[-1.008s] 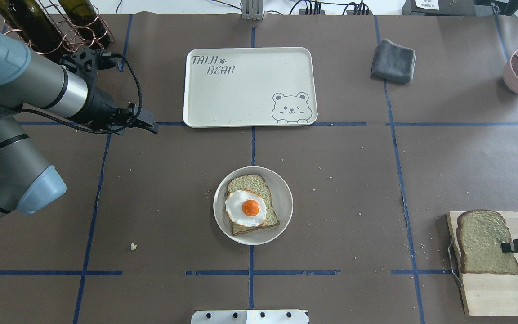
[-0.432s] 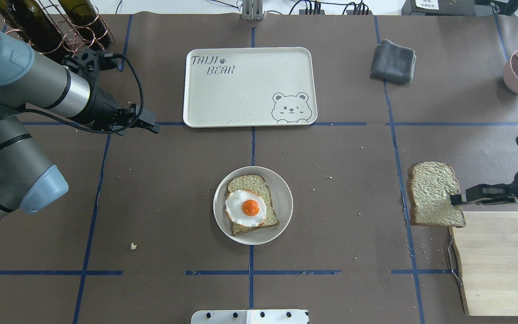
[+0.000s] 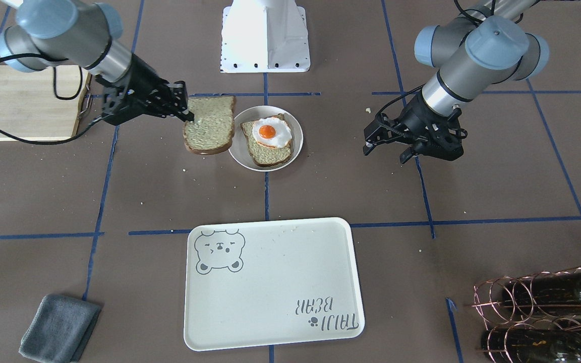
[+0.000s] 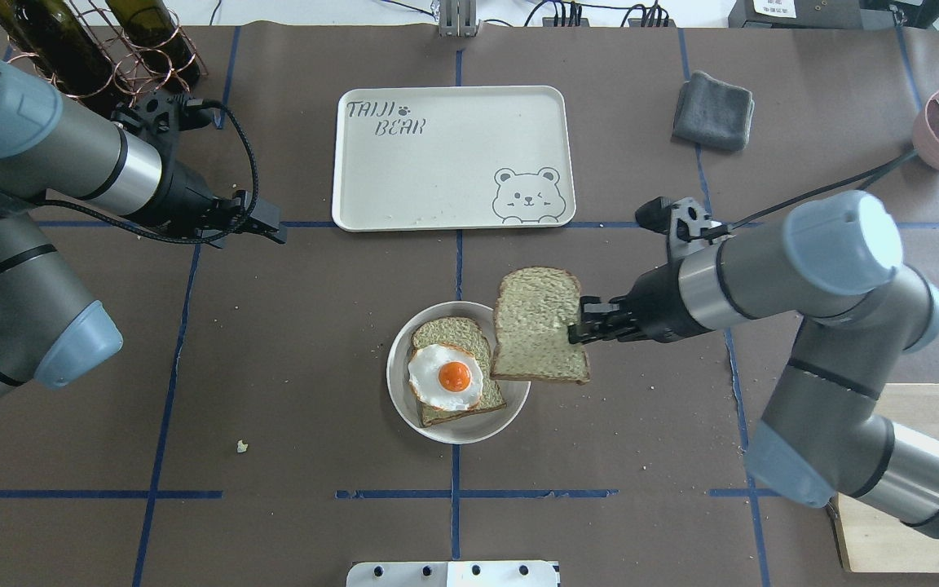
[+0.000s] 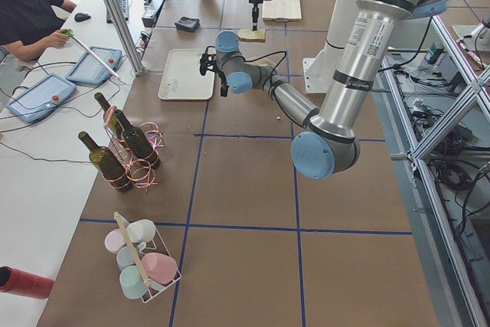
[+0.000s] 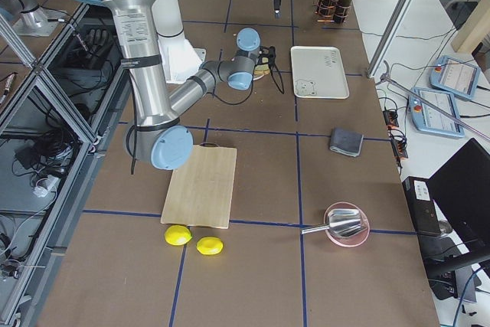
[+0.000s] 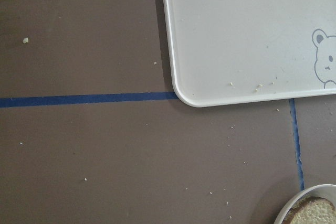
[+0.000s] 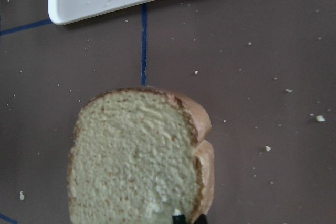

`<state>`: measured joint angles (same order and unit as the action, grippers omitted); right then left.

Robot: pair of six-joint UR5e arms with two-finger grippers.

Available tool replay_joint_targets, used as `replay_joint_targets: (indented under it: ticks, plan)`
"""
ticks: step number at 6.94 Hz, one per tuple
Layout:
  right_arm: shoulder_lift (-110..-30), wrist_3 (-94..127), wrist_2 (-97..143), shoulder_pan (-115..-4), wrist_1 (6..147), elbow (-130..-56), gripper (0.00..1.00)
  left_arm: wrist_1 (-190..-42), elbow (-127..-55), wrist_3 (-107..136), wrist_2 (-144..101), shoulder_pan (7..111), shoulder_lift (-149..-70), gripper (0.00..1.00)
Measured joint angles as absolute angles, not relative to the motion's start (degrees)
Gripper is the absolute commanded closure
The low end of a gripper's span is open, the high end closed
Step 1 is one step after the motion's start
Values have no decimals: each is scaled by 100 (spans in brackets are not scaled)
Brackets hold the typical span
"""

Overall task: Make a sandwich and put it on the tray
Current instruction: 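Carry the bread with the right gripper and lay it on the egg toast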

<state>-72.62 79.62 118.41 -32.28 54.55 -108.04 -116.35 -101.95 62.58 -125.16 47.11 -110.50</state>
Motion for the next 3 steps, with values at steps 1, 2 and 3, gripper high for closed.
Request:
replay_joint_targets:
  ticks: [1,2,3]
  plan:
    - [-6892,7983,11491,-2860,5749,-10659,100,-11636,-10190,6258,-12515,4711,-11044,0]
    - [-6675,7993,11274,-2624,5880,-10483,100,-11636,-10185,6258,-12516,4711,-11038,0]
    - [-6483,7996,11127,-2505,5922,-10242,100,-11637,-10181,6258,-12516,4711,-11034,0]
